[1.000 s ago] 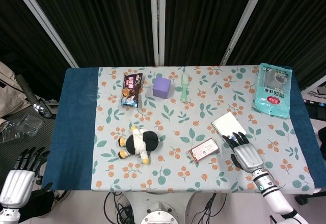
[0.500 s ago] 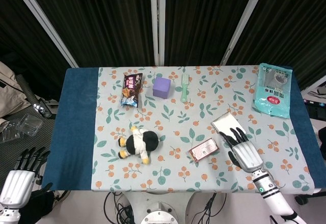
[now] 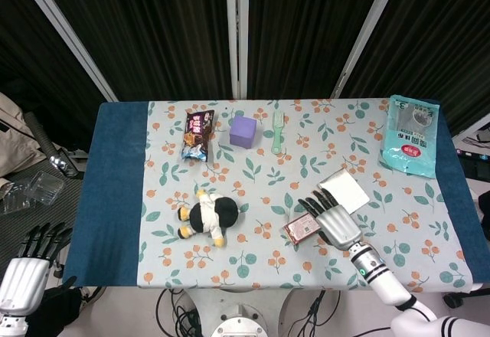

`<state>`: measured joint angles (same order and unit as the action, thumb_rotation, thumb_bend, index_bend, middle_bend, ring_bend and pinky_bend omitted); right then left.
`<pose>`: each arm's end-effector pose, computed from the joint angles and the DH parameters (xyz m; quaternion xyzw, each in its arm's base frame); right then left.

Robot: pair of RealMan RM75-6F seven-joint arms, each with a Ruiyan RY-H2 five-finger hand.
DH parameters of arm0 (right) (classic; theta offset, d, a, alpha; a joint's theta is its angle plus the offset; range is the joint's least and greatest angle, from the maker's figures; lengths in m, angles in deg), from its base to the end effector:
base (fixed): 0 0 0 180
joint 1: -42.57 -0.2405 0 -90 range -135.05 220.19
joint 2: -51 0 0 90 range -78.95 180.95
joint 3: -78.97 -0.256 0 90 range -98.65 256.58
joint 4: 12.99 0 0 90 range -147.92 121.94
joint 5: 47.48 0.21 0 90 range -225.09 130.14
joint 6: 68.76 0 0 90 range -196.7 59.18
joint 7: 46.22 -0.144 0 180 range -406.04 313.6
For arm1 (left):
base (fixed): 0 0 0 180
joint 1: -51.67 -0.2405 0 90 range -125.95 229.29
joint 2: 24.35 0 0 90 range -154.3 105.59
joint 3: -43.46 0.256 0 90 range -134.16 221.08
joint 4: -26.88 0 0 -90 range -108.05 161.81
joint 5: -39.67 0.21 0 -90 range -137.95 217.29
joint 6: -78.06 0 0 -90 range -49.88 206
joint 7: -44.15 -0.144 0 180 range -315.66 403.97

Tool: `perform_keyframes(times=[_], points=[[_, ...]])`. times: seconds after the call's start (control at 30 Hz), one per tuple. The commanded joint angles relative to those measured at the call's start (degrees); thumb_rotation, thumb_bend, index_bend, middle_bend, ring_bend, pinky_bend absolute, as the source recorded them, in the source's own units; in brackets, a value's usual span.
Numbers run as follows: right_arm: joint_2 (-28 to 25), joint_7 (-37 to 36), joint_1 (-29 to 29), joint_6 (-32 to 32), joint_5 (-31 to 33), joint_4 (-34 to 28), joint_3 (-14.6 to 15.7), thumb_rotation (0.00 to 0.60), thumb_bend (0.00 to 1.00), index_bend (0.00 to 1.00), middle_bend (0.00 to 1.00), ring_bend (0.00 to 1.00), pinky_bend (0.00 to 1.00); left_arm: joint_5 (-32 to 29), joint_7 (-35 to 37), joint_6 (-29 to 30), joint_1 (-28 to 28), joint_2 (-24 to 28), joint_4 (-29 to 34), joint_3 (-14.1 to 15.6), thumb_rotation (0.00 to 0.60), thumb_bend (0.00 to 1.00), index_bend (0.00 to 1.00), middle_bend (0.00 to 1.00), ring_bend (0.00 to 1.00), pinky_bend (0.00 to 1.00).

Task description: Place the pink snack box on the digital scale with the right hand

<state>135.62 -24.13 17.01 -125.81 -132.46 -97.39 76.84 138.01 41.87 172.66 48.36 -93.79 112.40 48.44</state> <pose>-0.2320 -0.2561 -0.0119 0.8070 -0.3052 0.2890 0.4149 -0.3155 0.1061 0.1310 -0.6356 -0.3611 -0.3821 0.5653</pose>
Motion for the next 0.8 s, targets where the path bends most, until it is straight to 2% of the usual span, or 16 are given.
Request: perform_keyframes(times=[0.03,0.2,0.37,0.43,0.63,0.8], points=[[1.2,2.5,-1.8,2.3,1.8,-1.1,-0.6,0.6,0.22,0.0,0.13,0.0,0.0,-0.1,0.3,0.1,0.0,0.0,-0.2,0.0,0.6,0.11,0.14,0.06,0.0,0.07],[2.5,5.9,-3.3,4.2,4.2,-1.4,-0.7,0.6,0.22,0.03,0.17,0.06,0.0,-0.2,0.9,0.0,0.0,-0.1,-0.7,-0.1,0.6,0.11,0.14,0.06,0.0,0.07],[3.4,8.6,-4.0,5.2,6.9,-1.3,-0.7,0.6,0.22,0.16,0.25,0.14,0.0,-0.4,1.8,0.2,-0.2,-0.2,-1.3,0.0,0.6,0.11,0.14,0.06,0.0,0.07],[3.4,9.3,-4.2,5.2,7.5,-1.5,-0.5,0.6,0.23,0.25,0.31,0.24,0.0,-0.5,2.0,0.3,-0.3,-0.2,-1.5,0.0,0.6,0.11,0.14,0.06,0.0,0.07],[3.7,8.7,-3.4,1.2,5.9,-1.6,-0.1,0.6,0.27,0.47,0.47,0.38,0.08,-0.3,2.5,0.7,-0.4,-0.1,-1.8,0.0,0.6,0.11,0.14,0.06,0.0,0.07],[2.1,6.0,-2.9,-2.5,4.1,-2.1,-1.1,0.6,0.27,0.49,0.48,0.38,0.09,-0.1,2.2,0.8,-0.4,0.0,-1.6,0.0,0.6,0.11,0.14,0.06,0.0,0.07]])
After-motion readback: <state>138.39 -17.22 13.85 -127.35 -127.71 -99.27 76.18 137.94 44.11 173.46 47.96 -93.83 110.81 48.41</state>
